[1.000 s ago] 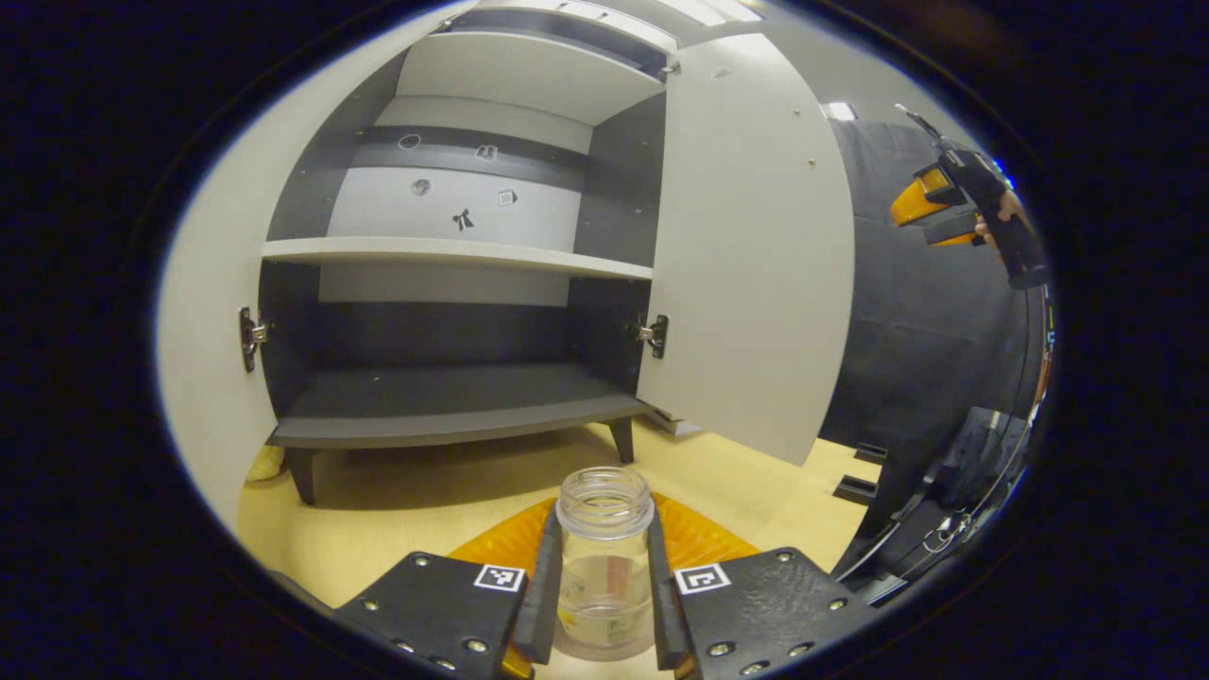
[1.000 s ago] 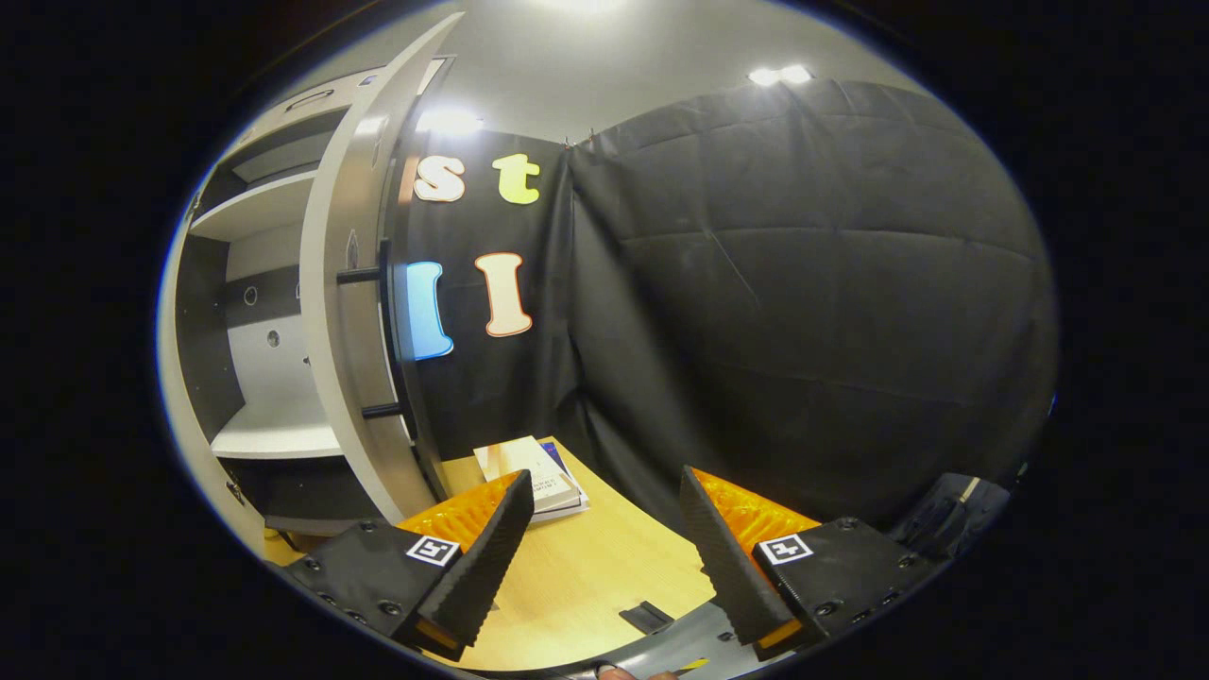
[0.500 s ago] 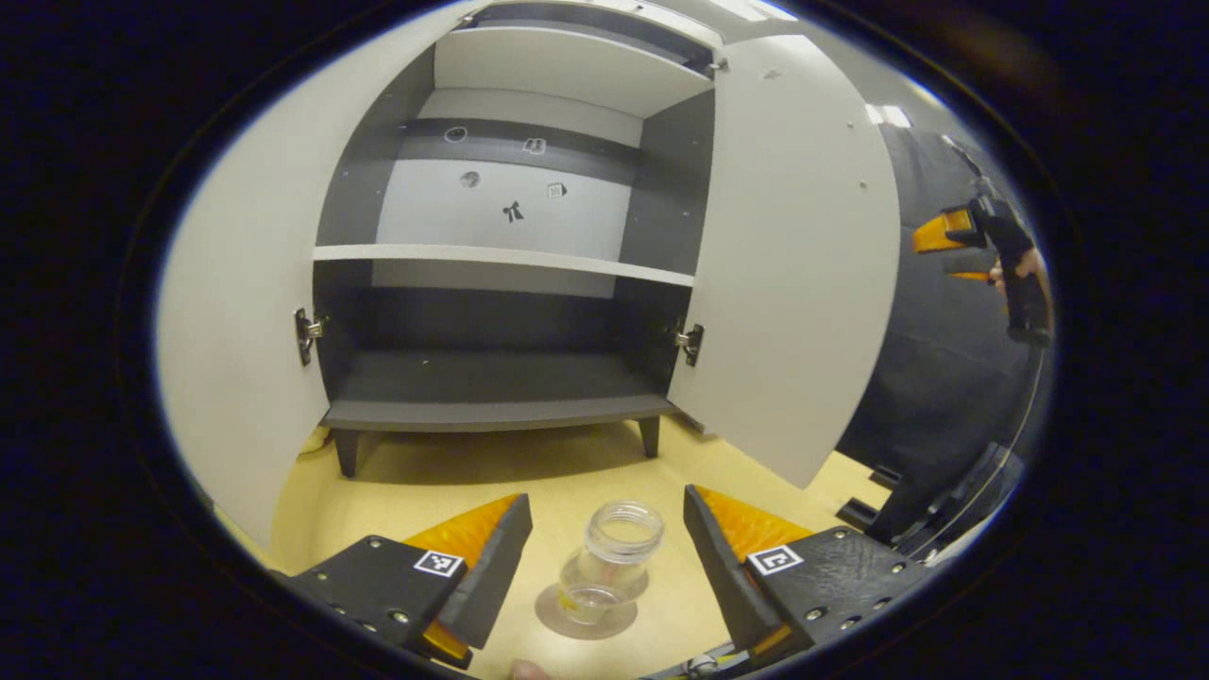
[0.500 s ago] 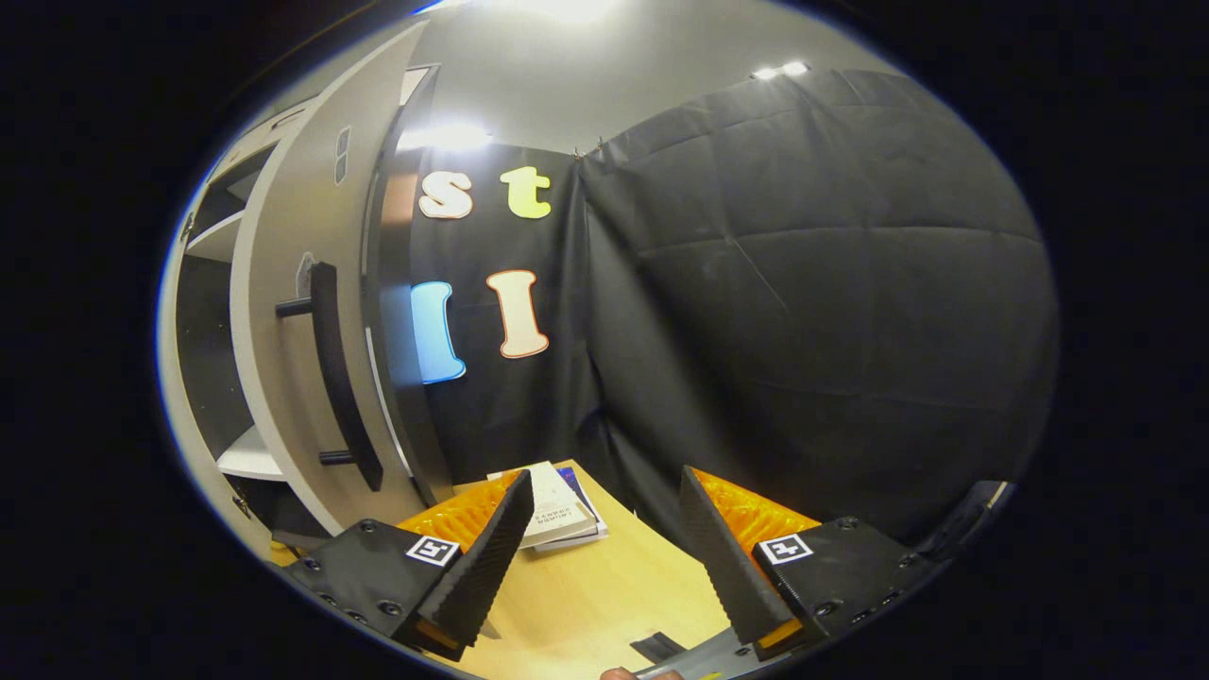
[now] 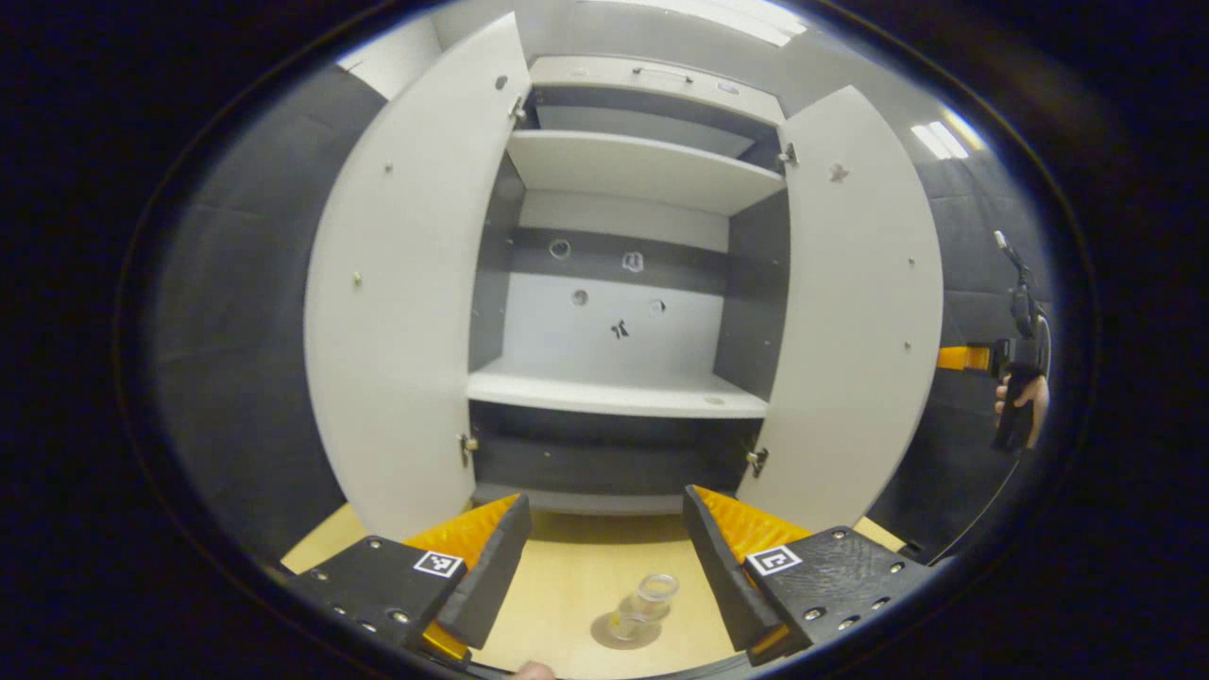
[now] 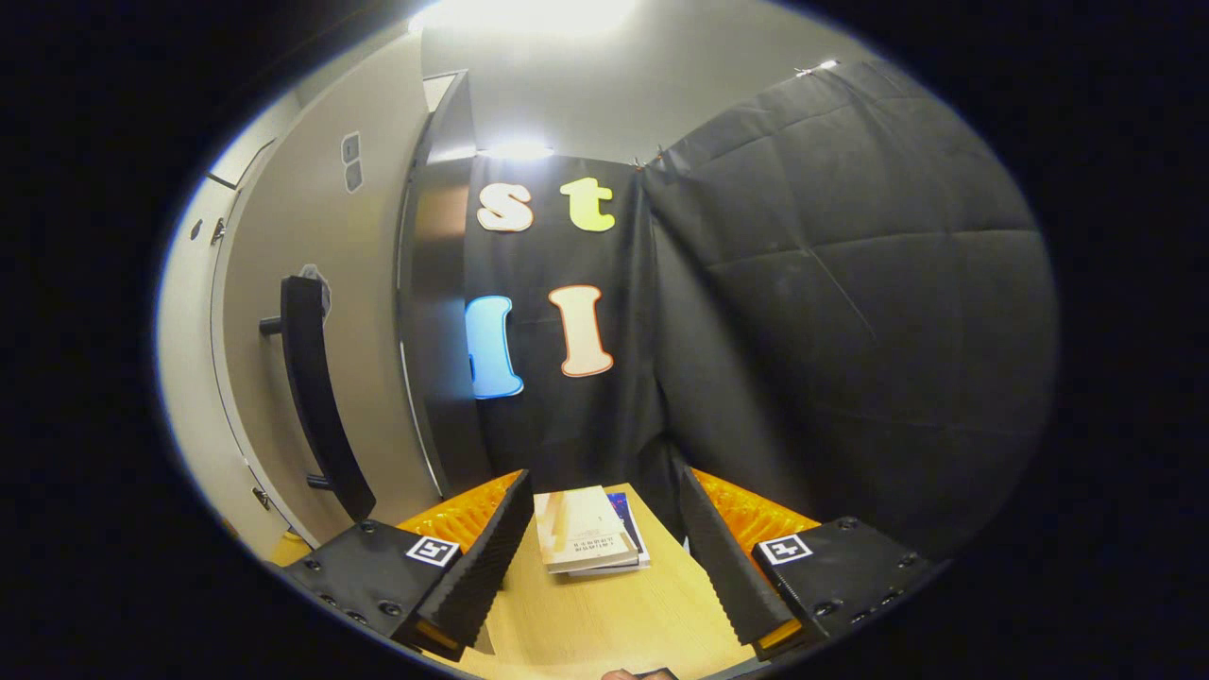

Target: Grasp the bottle in the cabinet with the left hand and place it on the coaster, then close the right door with the right hand and the left door with the left hand.

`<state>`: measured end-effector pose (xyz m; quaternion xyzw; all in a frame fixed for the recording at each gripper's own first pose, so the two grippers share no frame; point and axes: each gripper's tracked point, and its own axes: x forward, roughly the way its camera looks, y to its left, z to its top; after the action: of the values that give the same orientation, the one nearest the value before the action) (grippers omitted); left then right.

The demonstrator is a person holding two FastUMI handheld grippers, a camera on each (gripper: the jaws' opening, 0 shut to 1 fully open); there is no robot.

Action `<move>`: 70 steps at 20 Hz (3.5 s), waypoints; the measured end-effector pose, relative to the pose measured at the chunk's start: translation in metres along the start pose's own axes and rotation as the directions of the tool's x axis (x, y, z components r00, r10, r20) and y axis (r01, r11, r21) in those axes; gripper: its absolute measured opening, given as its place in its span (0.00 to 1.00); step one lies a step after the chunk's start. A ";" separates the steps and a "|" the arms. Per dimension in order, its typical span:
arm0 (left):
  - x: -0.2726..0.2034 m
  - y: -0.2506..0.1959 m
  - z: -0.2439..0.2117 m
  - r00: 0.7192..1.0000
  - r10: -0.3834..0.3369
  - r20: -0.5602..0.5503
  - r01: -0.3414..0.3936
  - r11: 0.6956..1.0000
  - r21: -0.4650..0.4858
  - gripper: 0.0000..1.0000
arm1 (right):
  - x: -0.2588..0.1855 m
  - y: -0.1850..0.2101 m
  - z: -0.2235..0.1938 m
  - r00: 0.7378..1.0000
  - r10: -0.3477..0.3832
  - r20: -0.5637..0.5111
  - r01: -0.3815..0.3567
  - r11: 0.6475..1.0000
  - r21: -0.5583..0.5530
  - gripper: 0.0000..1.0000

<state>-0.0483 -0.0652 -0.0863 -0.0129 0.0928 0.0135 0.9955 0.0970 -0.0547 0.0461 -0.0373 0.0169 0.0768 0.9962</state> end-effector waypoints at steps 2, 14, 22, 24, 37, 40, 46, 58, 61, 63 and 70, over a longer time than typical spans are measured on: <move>-0.004 0.011 0.025 0.998 0.062 0.030 -0.062 0.998 0.004 0.93 | 0.006 0.002 0.003 0.999 0.046 -0.001 -0.046 0.999 0.000 0.96; -0.021 0.041 0.098 0.962 0.272 0.036 -0.266 0.957 -0.119 0.94 | 0.024 0.019 0.038 0.971 0.238 0.023 -0.237 0.971 -0.005 0.99; -0.014 0.057 0.096 0.979 0.203 0.036 -0.199 0.976 -0.092 0.93 | 0.015 0.067 0.056 0.958 0.284 0.027 -0.284 0.959 -0.013 0.99; -0.013 0.061 0.094 0.982 0.183 0.034 -0.180 0.980 -0.089 0.94 | 0.010 0.079 0.053 0.955 0.296 0.012 -0.296 0.955 -0.013 0.99; -0.016 0.102 0.078 0.990 0.139 0.024 -0.136 0.985 -0.106 0.94 | -0.004 0.108 0.052 0.976 0.217 0.001 -0.216 0.974 -0.065 0.97; -0.019 0.109 0.073 0.990 0.140 0.019 -0.137 0.983 -0.119 0.93 | -0.017 0.139 0.047 0.969 0.247 -0.003 -0.247 0.968 -0.054 0.97; -0.024 0.132 0.061 0.988 0.157 -0.007 -0.157 0.981 -0.114 0.93 | -0.015 0.206 0.041 0.942 0.336 0.003 -0.336 0.942 -0.020 0.96; -0.053 0.198 0.079 0.971 0.228 0.067 -0.221 0.970 -0.098 0.93 | -0.012 0.254 0.023 0.927 0.375 -0.004 -0.375 0.927 0.006 0.97; -0.055 0.224 0.087 0.960 0.267 0.084 -0.264 0.963 -0.043 0.93 | -0.007 0.253 0.016 0.937 0.349 -0.024 -0.348 0.937 0.039 0.97; -0.055 0.240 0.092 0.958 0.270 0.095 -0.269 0.963 -0.021 0.94 | -0.006 0.253 0.014 0.942 0.335 -0.024 -0.335 0.942 0.035 0.97; -0.030 0.294 0.123 0.962 0.231 0.143 -0.233 0.973 -0.004 0.94 | -0.004 0.254 0.006 0.957 0.289 -0.028 -0.290 0.957 -0.033 0.97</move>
<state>-0.0639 0.2311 0.0331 0.0055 0.0224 0.1300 0.9912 0.0536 0.1957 0.0339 -0.0536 0.0323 0.2214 0.9732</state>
